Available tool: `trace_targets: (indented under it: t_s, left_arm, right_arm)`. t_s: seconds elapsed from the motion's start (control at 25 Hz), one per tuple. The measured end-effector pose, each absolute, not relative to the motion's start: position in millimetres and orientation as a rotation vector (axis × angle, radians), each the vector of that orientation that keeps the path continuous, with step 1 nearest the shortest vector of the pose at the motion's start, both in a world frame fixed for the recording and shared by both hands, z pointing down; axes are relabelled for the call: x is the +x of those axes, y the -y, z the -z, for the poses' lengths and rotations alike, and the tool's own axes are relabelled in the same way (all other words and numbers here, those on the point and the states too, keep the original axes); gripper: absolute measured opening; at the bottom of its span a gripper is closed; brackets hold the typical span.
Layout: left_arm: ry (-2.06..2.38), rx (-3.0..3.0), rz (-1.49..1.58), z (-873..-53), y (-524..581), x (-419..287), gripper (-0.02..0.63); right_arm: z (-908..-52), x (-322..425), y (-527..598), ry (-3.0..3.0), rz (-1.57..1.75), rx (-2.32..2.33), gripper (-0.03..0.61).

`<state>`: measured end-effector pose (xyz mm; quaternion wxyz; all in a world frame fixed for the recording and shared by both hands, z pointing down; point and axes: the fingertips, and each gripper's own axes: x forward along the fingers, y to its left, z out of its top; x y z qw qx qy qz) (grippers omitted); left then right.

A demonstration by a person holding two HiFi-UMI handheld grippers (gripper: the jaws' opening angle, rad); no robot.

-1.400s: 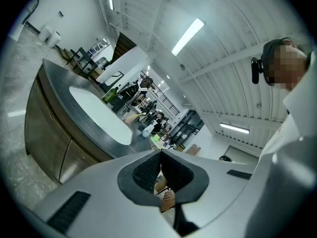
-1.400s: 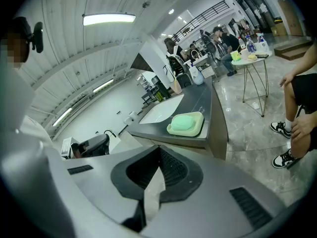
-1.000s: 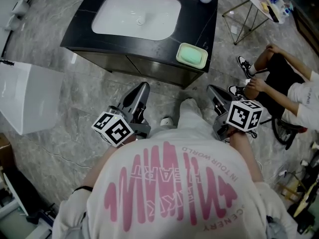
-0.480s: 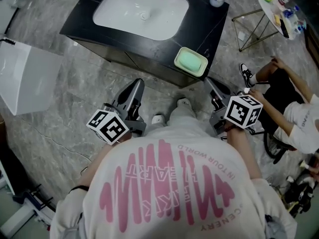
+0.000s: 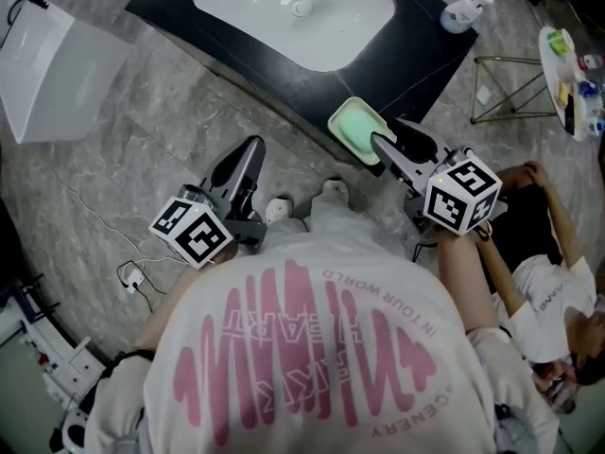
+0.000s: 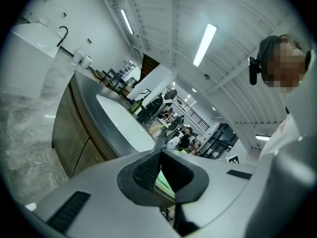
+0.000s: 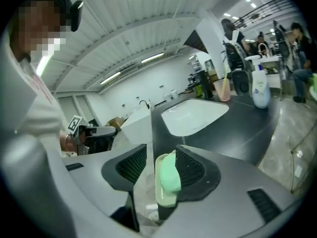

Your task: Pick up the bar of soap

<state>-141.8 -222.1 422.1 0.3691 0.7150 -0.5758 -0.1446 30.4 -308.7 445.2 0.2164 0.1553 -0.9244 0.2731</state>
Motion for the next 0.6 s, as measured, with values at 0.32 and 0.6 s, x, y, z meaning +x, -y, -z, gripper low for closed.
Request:
trace_targets:
  t_s: [0.32, 0.6]
  left_arm:
    - [1.715, 1.655, 0.380, -423.0, 198.2, -153.0, 0.009]
    - [1.883, 1.501, 0.420, -423.3, 169.6, -166.0, 0.009]
  right_arm:
    - [-475.1, 1.1, 298.1, 2.307, -0.049, -0.322, 0.297]
    - [-513.9, 1.1, 285.8, 1.891, 0.442, -0.791, 0.323]
